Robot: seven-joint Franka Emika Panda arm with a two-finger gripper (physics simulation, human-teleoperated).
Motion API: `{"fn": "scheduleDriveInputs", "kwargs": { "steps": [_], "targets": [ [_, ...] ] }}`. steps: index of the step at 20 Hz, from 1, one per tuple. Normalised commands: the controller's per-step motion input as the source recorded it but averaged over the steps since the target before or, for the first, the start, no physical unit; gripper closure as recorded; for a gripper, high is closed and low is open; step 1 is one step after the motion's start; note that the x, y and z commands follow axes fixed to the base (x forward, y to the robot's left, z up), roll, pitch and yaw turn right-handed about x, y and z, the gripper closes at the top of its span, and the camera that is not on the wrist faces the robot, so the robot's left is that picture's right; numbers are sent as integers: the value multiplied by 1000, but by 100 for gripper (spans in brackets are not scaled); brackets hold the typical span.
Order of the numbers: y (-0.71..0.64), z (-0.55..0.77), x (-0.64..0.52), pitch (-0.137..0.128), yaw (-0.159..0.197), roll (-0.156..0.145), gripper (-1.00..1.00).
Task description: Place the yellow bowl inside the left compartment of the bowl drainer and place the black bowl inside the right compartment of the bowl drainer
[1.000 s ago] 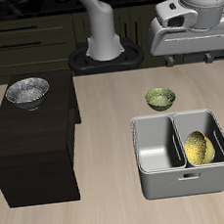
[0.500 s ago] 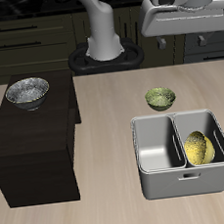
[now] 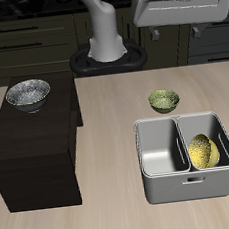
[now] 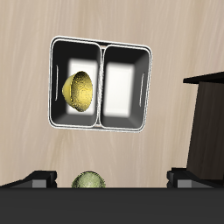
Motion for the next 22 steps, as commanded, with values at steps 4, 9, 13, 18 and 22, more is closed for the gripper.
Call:
{"fn": "scheduleDriveInputs", "kwargs": {
  "steps": [4, 9, 13, 18, 22],
  "targets": [
    [-259, 86, -150, -15, -4, -14, -100],
    [-439, 52, -166, -36, 6, -7, -100],
    [-237, -51, -129, -26, 25, 8, -100],
    [-367, -21, -232, -54, 44, 0, -100],
    [-237, 13, -198, -28, 15, 18, -100]
  ]
}}
